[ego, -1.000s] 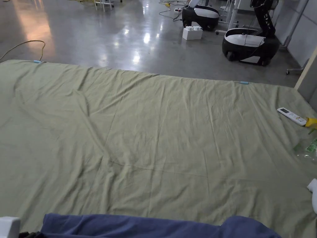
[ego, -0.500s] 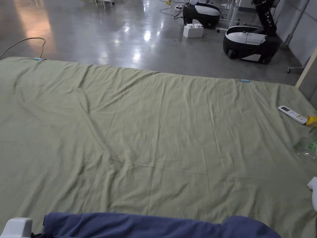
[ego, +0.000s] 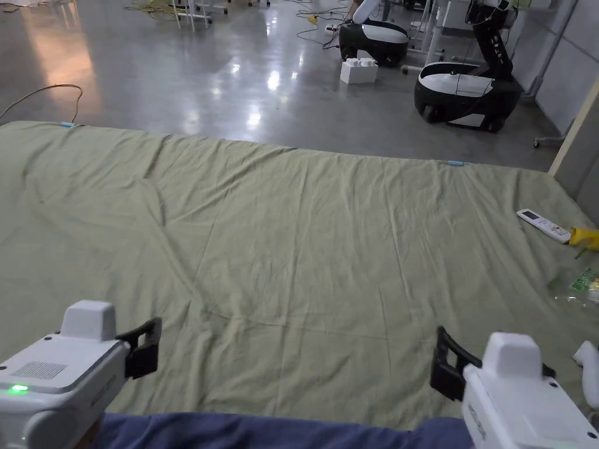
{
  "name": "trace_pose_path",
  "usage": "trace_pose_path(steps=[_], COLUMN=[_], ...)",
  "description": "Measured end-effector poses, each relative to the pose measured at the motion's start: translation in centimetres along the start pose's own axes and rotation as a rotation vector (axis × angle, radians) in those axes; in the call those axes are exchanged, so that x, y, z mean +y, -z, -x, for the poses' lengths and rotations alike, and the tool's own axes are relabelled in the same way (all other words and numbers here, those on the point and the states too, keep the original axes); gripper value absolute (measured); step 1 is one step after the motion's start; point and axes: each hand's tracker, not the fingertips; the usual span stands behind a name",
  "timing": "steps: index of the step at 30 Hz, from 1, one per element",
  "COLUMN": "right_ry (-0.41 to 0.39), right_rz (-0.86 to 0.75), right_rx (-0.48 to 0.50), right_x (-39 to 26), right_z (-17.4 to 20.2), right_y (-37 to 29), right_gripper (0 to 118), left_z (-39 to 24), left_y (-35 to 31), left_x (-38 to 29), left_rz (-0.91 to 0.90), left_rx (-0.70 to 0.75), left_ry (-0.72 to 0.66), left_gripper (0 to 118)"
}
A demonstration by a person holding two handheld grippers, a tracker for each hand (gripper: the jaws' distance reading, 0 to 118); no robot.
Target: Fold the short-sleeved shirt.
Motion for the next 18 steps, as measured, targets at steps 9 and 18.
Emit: trace_pose_path(steps=[9,18], right_ry=[0.05,0.037], right_rz=[-0.202,-0.27], right_rx=[0.01,0.006], right_x=[4.0,5.1], right_z=[4.3,5.0], right_y=[0.5,0.0], right_gripper=[8,0], left_z=[-2.9,-2.0], left_y=[-0.9,-2.0], left_x=[2.7,3.0], left_rz=[-0.277,-0.314], left_rx=[0.084,0.09], left_ry=[0.035,-0.074], left_gripper=[8,0])
